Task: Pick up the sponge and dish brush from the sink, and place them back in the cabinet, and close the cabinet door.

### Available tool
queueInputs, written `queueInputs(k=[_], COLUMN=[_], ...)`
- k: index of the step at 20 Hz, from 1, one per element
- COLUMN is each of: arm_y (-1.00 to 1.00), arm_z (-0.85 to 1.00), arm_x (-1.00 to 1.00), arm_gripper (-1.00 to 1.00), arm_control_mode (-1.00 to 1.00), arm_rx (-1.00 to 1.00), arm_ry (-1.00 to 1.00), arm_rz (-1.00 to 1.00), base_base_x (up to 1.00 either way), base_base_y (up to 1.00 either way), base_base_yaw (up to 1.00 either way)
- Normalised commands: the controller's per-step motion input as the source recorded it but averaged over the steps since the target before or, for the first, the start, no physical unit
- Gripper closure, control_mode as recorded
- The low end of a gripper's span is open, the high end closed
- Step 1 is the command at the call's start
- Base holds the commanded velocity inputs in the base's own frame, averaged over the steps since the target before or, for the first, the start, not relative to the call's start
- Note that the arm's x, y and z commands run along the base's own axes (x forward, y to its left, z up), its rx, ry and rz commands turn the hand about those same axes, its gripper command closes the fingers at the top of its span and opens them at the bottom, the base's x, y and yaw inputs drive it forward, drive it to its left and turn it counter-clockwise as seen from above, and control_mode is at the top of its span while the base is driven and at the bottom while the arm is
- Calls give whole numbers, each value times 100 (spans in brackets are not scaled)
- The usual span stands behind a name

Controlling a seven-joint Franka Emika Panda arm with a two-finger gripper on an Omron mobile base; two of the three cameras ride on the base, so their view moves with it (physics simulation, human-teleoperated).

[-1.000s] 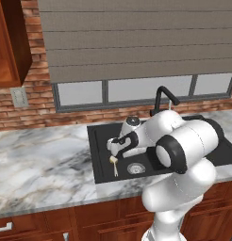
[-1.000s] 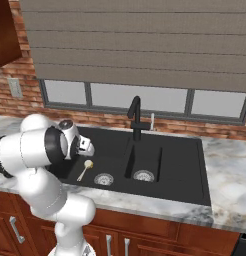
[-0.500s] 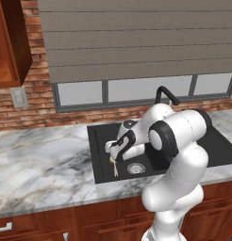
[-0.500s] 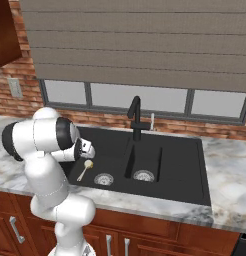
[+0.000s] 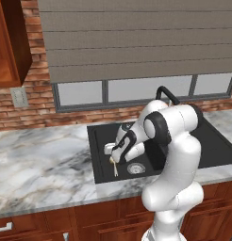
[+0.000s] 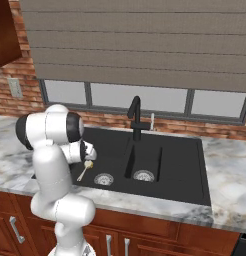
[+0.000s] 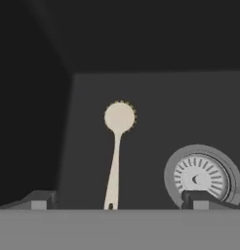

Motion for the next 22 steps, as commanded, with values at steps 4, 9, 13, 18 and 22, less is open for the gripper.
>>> queueInputs(k=[4, 9, 13, 18, 22], arm_y=[2, 4, 5, 6, 5], arm_z=[-29, -29, -26, -26, -26], arm_x=[12, 13, 10, 7, 8], arm_gripper=[-100, -100, -100, -100, -100], arm_control_mode=[-100, -100, -100, -100, -100], arm_rx=[0, 0, 0, 0, 0], arm_ry=[0, 0, 1, 3, 2], arm_rz=[0, 0, 0, 0, 0], base_base_x=[0, 0, 0, 0, 0], base_base_y=[0, 0, 0, 0, 0], base_base_yaw=[0, 0, 0, 0, 0])
